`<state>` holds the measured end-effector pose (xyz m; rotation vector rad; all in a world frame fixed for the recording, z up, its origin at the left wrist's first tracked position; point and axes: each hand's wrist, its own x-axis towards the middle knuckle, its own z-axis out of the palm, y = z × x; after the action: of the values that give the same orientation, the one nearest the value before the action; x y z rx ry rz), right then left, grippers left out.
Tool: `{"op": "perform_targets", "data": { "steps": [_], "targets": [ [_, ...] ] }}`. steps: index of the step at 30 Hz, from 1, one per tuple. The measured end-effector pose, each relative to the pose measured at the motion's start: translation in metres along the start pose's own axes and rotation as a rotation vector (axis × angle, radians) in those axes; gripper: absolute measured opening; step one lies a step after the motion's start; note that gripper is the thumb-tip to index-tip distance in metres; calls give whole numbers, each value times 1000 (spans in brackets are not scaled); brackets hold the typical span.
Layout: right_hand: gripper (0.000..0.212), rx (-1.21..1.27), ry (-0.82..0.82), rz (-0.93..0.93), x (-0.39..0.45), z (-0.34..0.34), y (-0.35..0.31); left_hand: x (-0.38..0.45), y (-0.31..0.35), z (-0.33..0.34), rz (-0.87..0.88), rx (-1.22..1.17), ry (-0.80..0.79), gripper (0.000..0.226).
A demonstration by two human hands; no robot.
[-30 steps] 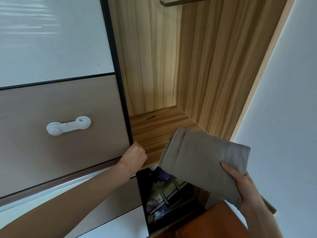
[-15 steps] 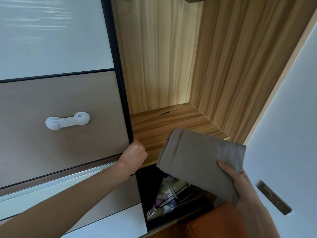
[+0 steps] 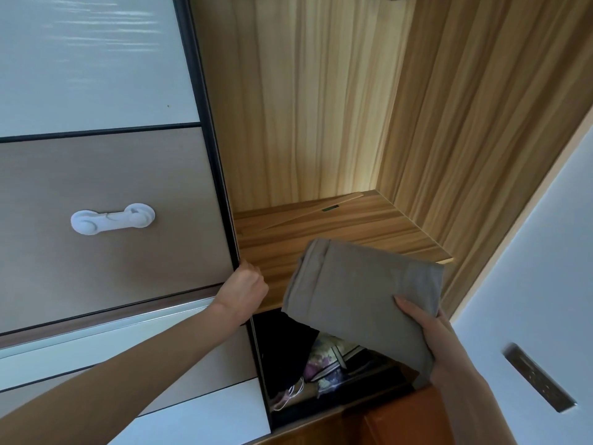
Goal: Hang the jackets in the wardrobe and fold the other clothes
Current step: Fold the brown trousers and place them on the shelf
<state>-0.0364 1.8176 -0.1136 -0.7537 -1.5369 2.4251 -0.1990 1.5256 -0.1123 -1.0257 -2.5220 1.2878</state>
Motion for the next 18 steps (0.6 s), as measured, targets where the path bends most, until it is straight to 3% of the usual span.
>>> {"op": "perform_targets", "data": {
  "steps": [7,18],
  "targets": [
    [44,-11,-60,25,6,25,14,-19,-9,23,-56,-95,9,25],
    [60,-30,-146,51,18,48,31,-39,-17,39,-174,-130,-31,25]
  ]
}}
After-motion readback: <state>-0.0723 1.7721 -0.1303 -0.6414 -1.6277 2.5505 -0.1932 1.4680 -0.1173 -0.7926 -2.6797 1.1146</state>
